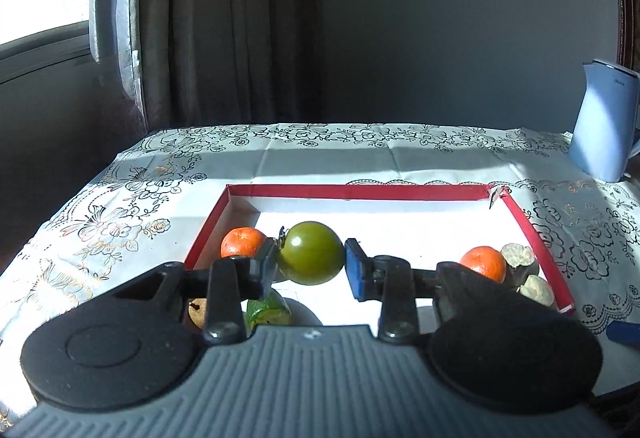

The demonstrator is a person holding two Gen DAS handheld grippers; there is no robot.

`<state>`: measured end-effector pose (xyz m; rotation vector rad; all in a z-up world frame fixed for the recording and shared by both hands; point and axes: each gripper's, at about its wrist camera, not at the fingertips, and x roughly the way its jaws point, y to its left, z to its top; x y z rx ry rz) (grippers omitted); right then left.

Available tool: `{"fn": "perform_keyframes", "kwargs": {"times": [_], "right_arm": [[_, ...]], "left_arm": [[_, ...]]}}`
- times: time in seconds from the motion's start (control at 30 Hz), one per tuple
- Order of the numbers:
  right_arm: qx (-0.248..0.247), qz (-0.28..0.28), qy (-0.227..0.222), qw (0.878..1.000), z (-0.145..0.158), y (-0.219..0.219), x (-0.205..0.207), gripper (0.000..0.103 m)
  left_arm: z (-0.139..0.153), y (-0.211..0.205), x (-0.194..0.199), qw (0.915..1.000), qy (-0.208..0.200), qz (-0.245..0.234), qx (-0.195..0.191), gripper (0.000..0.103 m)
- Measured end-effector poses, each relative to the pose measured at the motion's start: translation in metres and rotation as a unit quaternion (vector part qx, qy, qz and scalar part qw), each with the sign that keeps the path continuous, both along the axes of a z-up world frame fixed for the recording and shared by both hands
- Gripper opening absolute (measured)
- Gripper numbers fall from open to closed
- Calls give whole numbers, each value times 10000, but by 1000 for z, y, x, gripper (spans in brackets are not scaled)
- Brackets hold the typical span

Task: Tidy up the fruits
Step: 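Carry the green tomato into the red tray and open the left gripper, then move the right gripper to the small brown round fruit and close on it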

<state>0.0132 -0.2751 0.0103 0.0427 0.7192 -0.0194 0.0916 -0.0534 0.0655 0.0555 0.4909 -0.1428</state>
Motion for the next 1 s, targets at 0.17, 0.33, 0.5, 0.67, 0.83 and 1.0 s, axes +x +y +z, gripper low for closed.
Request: {"fn": "perform_keyframes", "kwargs": {"times": [0.17,0.33,0.5,0.67,0.83,1.0], "right_arm": [[2,-6,-3,10000,1,0,-1,103],[28,-17,-12,10000,1,1,1,103],[32,-16,-13,10000,1,0,0,103],[16,-17,-7,10000,1,1,1,103],[5,-21,-4,10000,0,1,1,103],[-10,-51,2,10000,0,1,2,103]], "left_arm": [[-7,-3,17,9999,73,95,44,33],[-19,0,28,9994,288,176,43,33],[-25,4,30,9991,369,202,10,33],[-29,6,31,9987,465,198,24,33],[-31,8,30,9987,477,177,57,35],[-28,11,24,9988,442,205,13,44]]}}
